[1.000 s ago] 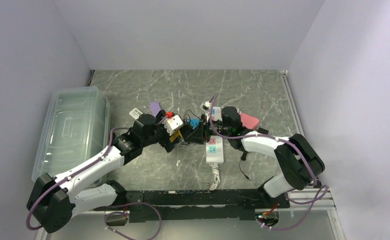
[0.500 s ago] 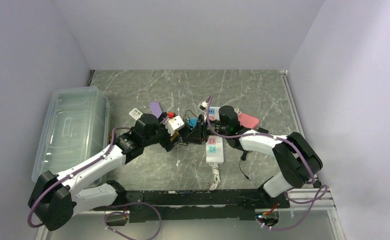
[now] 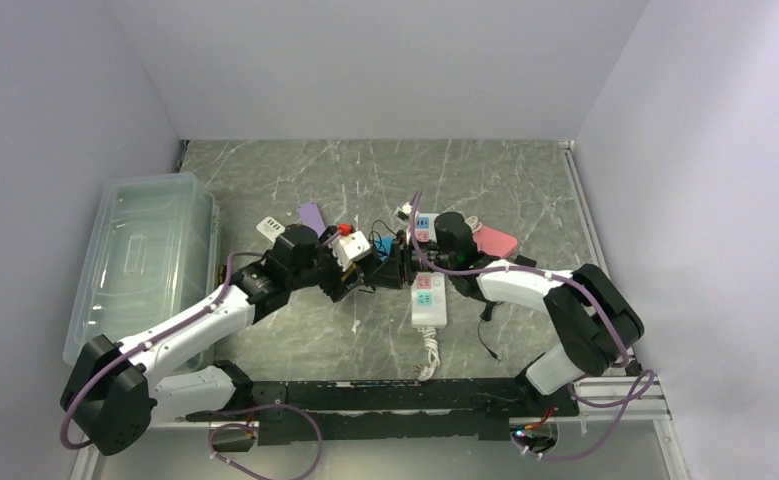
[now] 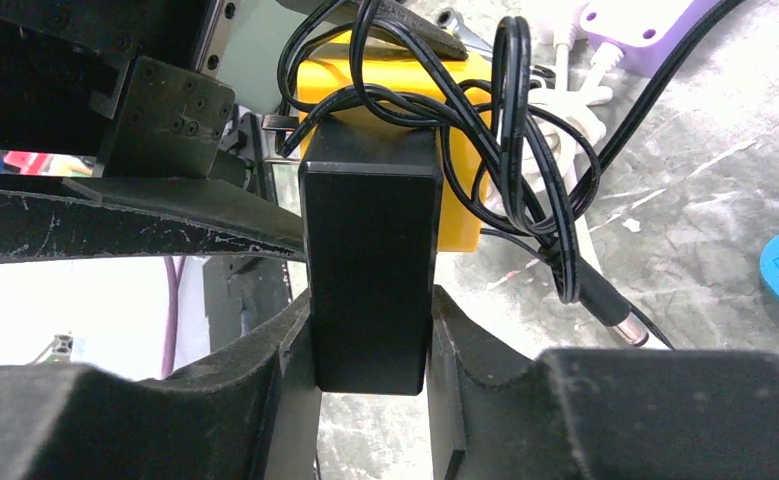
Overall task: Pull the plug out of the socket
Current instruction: Remove the plug from the socket.
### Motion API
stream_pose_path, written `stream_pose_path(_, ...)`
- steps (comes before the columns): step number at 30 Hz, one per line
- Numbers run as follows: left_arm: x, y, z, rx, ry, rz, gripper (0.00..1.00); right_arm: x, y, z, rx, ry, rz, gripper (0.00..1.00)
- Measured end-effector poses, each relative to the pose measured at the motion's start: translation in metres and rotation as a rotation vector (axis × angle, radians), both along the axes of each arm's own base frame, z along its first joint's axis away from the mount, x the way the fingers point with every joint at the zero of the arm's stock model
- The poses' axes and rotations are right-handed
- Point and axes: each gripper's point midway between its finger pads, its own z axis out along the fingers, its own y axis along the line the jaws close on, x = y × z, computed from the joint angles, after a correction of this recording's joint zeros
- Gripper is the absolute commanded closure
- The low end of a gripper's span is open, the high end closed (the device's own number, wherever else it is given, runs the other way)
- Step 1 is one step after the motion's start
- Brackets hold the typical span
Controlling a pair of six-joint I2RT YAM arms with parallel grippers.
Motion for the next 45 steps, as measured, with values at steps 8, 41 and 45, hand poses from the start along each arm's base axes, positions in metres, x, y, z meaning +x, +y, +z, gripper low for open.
stream_pose_path(8,-0.004,-0.003,0.0,-0.014,0.015,-0.03,1.0,0.001,0.005,0.014,0.069,-0.027,-0.01,0.39)
stream_pose_path(41,-0.002,-0.009,0.009,-0.055,0.078,0.003,0.01,0.013,-0.017,0.006,0.029,-0.036,-0.214,1.0)
stream_pose_path(45,-0.004,-0.004,0.024,-0.077,0.041,0.004,0.0,0.017,-0.024,0.003,0.033,-0.024,-0.228,1.0)
